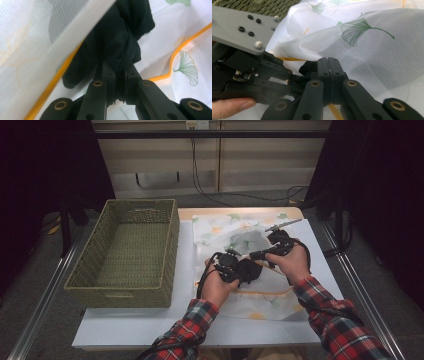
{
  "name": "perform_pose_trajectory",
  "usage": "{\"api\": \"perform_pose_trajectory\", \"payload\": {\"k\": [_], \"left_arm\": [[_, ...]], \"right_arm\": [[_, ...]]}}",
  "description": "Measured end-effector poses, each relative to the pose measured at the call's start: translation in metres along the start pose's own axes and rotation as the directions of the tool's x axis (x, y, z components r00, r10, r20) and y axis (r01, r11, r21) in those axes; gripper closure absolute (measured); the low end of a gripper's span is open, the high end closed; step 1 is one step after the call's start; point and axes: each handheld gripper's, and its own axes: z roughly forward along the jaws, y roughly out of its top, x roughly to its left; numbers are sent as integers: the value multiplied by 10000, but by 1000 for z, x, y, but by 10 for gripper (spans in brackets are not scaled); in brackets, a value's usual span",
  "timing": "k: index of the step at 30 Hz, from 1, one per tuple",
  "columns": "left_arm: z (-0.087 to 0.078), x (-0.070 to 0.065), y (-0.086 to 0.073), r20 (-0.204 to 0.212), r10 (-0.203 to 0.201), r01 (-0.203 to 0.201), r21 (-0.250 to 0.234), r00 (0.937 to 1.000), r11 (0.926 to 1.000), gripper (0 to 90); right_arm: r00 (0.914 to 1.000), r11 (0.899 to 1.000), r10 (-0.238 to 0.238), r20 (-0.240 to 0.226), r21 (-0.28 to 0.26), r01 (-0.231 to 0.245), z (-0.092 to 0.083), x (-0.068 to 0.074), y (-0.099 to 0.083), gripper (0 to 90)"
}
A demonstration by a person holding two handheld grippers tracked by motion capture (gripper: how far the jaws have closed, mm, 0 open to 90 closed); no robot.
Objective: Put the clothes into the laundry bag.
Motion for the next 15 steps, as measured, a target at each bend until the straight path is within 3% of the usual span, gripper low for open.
{"api": "perform_pose_trajectory", "payload": {"k": [15], "left_arm": [[3, -2, 10, -32, 108, -109, -464, 9999, 9989, 833]], "right_arm": [[10000, 10000, 40, -33, 1, -40, -2, 0, 0, 900]]}}
